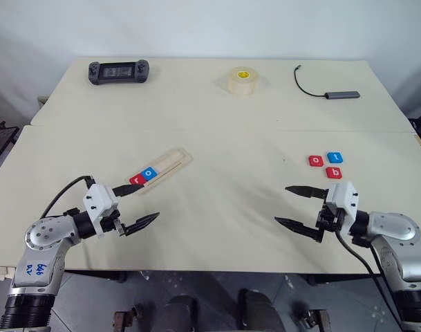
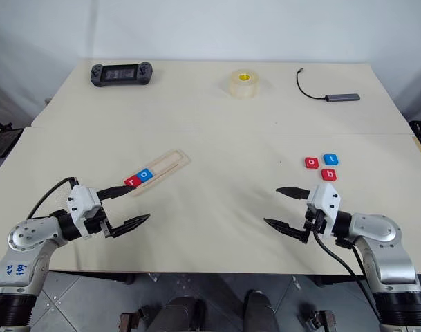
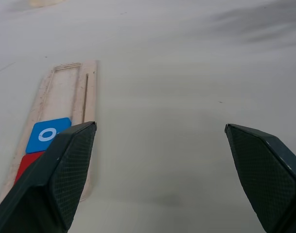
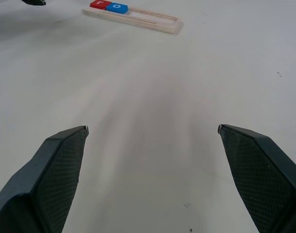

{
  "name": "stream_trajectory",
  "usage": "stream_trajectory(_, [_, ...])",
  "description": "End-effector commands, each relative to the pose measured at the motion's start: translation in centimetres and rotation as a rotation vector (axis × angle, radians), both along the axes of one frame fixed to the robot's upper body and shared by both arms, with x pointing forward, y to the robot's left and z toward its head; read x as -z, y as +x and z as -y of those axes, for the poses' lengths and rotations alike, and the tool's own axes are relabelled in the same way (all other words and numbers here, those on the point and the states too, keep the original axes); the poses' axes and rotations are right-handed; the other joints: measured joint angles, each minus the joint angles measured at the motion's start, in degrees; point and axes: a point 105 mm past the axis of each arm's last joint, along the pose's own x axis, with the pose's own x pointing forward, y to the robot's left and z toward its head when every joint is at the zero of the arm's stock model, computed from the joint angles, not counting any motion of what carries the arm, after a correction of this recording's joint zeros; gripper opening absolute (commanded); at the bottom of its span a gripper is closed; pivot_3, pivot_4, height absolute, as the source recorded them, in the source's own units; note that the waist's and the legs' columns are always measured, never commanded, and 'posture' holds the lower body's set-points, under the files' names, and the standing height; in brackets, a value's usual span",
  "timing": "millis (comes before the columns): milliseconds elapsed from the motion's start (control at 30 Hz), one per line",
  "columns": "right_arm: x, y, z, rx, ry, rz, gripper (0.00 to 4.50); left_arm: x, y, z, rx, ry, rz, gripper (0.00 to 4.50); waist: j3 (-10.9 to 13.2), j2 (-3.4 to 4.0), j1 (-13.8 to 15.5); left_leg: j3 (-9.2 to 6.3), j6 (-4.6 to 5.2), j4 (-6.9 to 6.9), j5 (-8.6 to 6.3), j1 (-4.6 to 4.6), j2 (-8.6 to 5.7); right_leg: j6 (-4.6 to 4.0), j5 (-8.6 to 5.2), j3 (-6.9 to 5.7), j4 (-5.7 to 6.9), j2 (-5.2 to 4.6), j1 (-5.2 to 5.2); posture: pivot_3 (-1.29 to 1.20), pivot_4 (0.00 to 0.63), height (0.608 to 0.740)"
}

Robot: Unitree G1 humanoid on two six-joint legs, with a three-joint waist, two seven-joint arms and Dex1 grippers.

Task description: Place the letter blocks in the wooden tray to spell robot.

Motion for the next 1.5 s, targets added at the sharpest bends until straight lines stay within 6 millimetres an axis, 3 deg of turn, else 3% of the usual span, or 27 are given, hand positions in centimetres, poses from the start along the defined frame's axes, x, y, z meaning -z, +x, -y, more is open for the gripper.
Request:
stream_trajectory(33, [-0.8, -0.1, 0.3, 0.003, 0.008, 0.038, 4.48, -0.7, -0.1, 0.2, 0.015, 0.013, 0.031, 4.50, 0.00, 0.00, 0.00, 0.00, 0.00, 0.00, 0.00, 0.00, 0.00, 0.00, 0.00, 0.00, 0.00, 0.00, 0.00, 0.00, 0.150, 0.740])
stream_trajectory(200, [-0.9, -0.2, 0.0, -0.026, 0.023, 0.038, 4.48, -1.4, 0.0, -0.3, -0.034, -0.076, 0.044, 4.50, 0.00, 0.00, 0.00, 0.00, 0.00, 0.00, 0.00, 0.00, 0.00, 0.00, 0.00, 0.00, 0.01, 0.00, 0.00, 0.00, 0.150, 0.740])
stream_trajectory(333, [-2.1, -0.2, -1.8, -0.097, 0.068, 0.065, 4.48, -1.5, -0.5, -2.3, -0.146, -0.144, 0.048, 4.50, 0.00, 0.01, -0.26, 0.00, -0.01, 0.01, 0.00, 0.02, 0.03, 0.00, 0.00, 0.01, 0.02, 0.02, 0.00, 0.00, 0.150, 0.740])
stream_trajectory(433, [-3.5, -0.8, -5.0, -0.185, 0.107, 0.113, 4.48, -0.1, -1.7, -5.0, -0.322, -0.194, 0.042, 4.50, -0.01, 0.01, -0.49, 0.04, -0.08, 0.00, -0.03, 0.03, 0.14, 0.00, 0.00, 0.05, 0.00, 0.02, -0.02, 0.00, 0.150, 0.740])
stream_trajectory(533, [-4.9, -1.3, -6.9, -0.236, 0.144, 0.171, 4.48, 1.4, -3.0, -7.1, -0.443, -0.208, 0.020, 4.50, 0.00, 0.00, -0.17, 0.02, -0.14, 0.00, -0.07, 0.04, 0.24, -0.04, -0.02, 0.02, -0.02, 0.01, -0.02, 0.00, 0.150, 0.740])
stream_trajectory(633, [-6.3, -2.3, -8.2, -0.310, 0.184, 0.236, 4.48, 2.5, -4.1, -9.0, -0.542, -0.226, -0.005, 4.50, 0.00, -0.02, 0.41, 0.00, -0.14, 0.05, -0.07, 0.04, 0.20, -0.06, -0.03, -0.04, -0.06, 0.03, 0.01, 0.00, 0.150, 0.740])
stream_trajectory(733, [-7.0, -2.4, -8.6, -0.340, 0.175, 0.233, 4.48, 2.4, -4.2, -9.2, -0.528, -0.224, -0.009, 4.50, 0.00, -0.04, 1.21, -0.01, -0.08, 0.07, -0.08, 0.04, 0.10, -0.06, -0.03, -0.04, -0.18, 0.01, 0.04, 0.00, 0.150, 0.740])
stream_trajectory(833, [-7.1, -2.5, -8.5, -0.345, 0.168, 0.211, 4.48, 1.9, -3.3, -8.7, -0.482, -0.210, -0.011, 4.50, -0.01, -0.05, 1.46, -0.03, -0.06, 0.08, -0.08, 0.04, 0.08, -0.06, -0.03, -0.04, -0.17, -0.03, 0.04, 0.00, 0.150, 0.740])
stream_trajectory(967, [-6.5, -2.8, -7.7, -0.346, 0.143, 0.143, 4.48, 0.8, -0.3, -6.6, -0.325, -0.161, -0.035, 4.50, -0.01, -0.05, 1.52, -0.08, -0.06, 0.08, -0.08, 0.03, 0.06, -0.08, -0.04, -0.13, -0.14, -0.01, 0.05, 0.00, 0.150, 0.740])
stream_trajectory(1167, [-6.4, -3.2, -7.2, -0.337, 0.135, 0.109, 4.48, -0.7, 4.0, -4.9, -0.233, -0.124, -0.011, 4.50, -0.01, -0.06, 0.75, -0.02, -0.06, 0.08, -0.08, 0.04, 0.04, -0.08, -0.04, -0.14, 0.14, 0.06, -0.01, 0.00, 0.150, 0.740])
stream_trajectory(1267, [-6.3, -3.2, -7.1, -0.317, 0.133, 0.107, 4.48, 0.2, 5.5, -4.3, -0.195, -0.055, -0.052, 4.50, -0.01, -0.06, 0.21, 0.00, -0.06, 0.07, -0.08, 0.03, 0.05, -0.08, -0.04, -0.21, 0.17, 0.09, -0.02, 0.00, 0.150, 0.740])
stream_trajectory(1500, [-6.1, -3.4, -7.5, -0.295, 0.142, 0.103, 4.48, 1.3, 6.8, -4.7, -0.205, -0.029, -0.112, 4.50, 0.00, -0.08, 0.01, 0.01, -0.05, 0.10, -0.07, 0.02, 0.04, -0.07, -0.04, -0.33, 0.19, 0.07, -0.03, 0.00, 0.150, 0.740])
